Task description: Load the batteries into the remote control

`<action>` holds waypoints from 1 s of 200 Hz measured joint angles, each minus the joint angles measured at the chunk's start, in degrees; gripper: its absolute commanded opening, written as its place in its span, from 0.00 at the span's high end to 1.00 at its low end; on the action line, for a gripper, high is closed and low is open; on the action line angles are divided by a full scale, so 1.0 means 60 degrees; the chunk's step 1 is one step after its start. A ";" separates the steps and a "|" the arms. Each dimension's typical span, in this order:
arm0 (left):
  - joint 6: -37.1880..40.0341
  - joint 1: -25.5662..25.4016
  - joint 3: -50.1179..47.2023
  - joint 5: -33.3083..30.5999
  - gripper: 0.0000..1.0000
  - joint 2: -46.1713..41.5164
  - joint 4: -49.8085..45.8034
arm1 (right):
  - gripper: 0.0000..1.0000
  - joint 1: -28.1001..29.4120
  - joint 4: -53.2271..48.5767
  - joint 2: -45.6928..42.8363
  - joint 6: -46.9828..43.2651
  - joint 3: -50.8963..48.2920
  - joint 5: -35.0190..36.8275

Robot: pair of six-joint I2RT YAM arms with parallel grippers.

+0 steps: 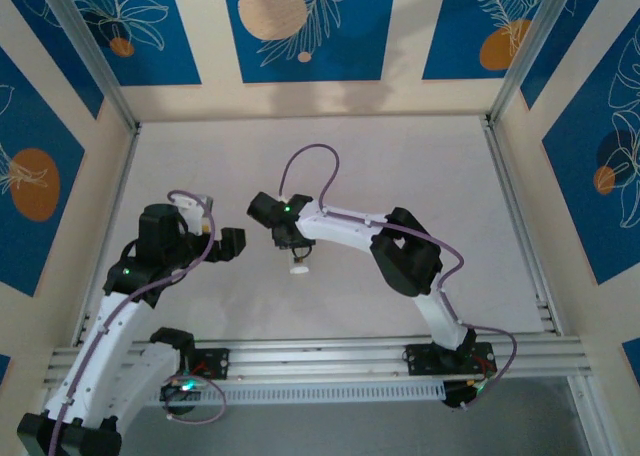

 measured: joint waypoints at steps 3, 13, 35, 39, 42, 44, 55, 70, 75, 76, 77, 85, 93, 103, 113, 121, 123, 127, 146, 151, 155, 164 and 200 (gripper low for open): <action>0.0000 0.0004 0.0000 0.0000 0.00 0.0000 0.0000 | 0.70 0.0000 0.0000 0.0000 -0.0004 0.0000 0.0000; 0.0000 0.0000 0.0000 0.0000 0.00 0.0000 0.0000 | 0.70 0.0011 -0.0004 0.0000 -0.0058 0.0000 0.0000; 0.0000 0.0000 0.0000 0.0000 0.00 0.0000 0.0000 | 0.70 0.0018 0.0025 0.0000 -0.0164 -0.0044 -0.0015; 0.0000 0.0000 0.0000 0.0000 0.00 0.0000 0.0000 | 0.70 0.0018 0.0047 0.0000 -0.0171 -0.0076 -0.0018; 0.0000 0.0000 0.0000 0.0000 0.00 0.0000 0.0000 | 0.70 0.0018 0.0051 0.0000 -0.0193 -0.0095 -0.0018; 0.0000 0.0000 0.0000 0.0000 0.00 0.0000 0.0000 | 0.70 0.0018 0.0055 0.0000 -0.0215 -0.0113 -0.0022; 0.0000 0.0004 0.0000 0.0000 0.00 0.0000 -0.0004 | 0.70 0.0025 0.0102 0.0000 -0.0259 -0.0222 -0.0029; 0.0000 0.0000 0.0000 0.0000 0.00 0.0000 0.0000 | 0.70 0.0047 0.0215 -0.0015 -0.0321 -0.0291 -0.0018; 0.0000 0.0000 0.0000 0.0000 0.00 0.0000 -0.0004 | 0.70 0.0055 0.0222 -0.0015 -0.0353 -0.0299 -0.0018; 0.0000 0.0004 0.0000 0.0000 0.00 0.0000 -0.0004 | 0.70 0.0055 0.0226 -0.0015 -0.0350 -0.0302 -0.0018; 0.0000 0.0000 0.0000 0.0000 0.00 0.0000 0.0000 | 0.70 0.0055 0.0226 -0.0015 -0.0346 -0.0302 -0.0018; 0.0000 0.0000 0.0000 0.0000 0.00 0.0000 0.0000 | 0.70 0.0055 0.0229 -0.0015 -0.0382 -0.0306 -0.0011; 0.0000 0.0000 0.0000 0.0000 0.00 0.0000 -0.0004 | 0.70 0.0062 0.0237 -0.0018 -0.0390 -0.0306 -0.0015; 0.0000 0.0004 0.0000 0.0000 0.00 0.0000 0.0000 | 0.70 0.0062 0.0240 -0.0018 -0.0390 -0.0306 -0.0011; 0.0000 0.0000 0.0000 0.0000 0.00 0.0000 0.0000 | 0.70 0.0062 0.0240 -0.0018 -0.0386 -0.0306 -0.0011; 0.0004 0.0004 0.0000 0.0000 0.00 0.0000 -0.0004 | 0.70 0.0066 0.0237 -0.0018 -0.0382 -0.0306 -0.0011; 0.0000 0.0004 0.0000 0.0000 0.00 0.0000 0.0000 | 0.70 0.0066 0.0237 -0.0018 -0.0379 -0.0306 -0.0011; 0.0000 0.0004 0.0000 0.0000 0.00 0.0000 0.0000 | 0.70 0.0069 0.0237 -0.0018 -0.0379 -0.0306 -0.0007; 0.0000 0.0004 0.0000 0.0000 0.00 0.0000 0.0000 | 0.70 0.0073 0.0193 -0.0018 -0.0291 -0.0306 0.0000; 0.0000 0.0004 0.0000 0.0000 0.00 0.0000 0.0000 | 0.70 0.0073 0.0178 -0.0018 -0.0266 -0.0306 0.0004; 0.0004 0.0004 0.0000 0.0000 0.00 0.0000 -0.0004 | 0.70 0.0076 0.0171 -0.0018 -0.0244 -0.0306 0.0004; 0.0000 0.0004 0.0000 0.0000 0.00 0.0000 0.0000 | 0.70 0.0084 0.0149 -0.0018 -0.0215 -0.0306 0.0004; 0.0000 0.0004 0.0000 0.0000 0.00 0.0000 -0.0004 | 0.70 0.0127 0.0044 -0.0025 -0.0157 -0.0306 -0.0007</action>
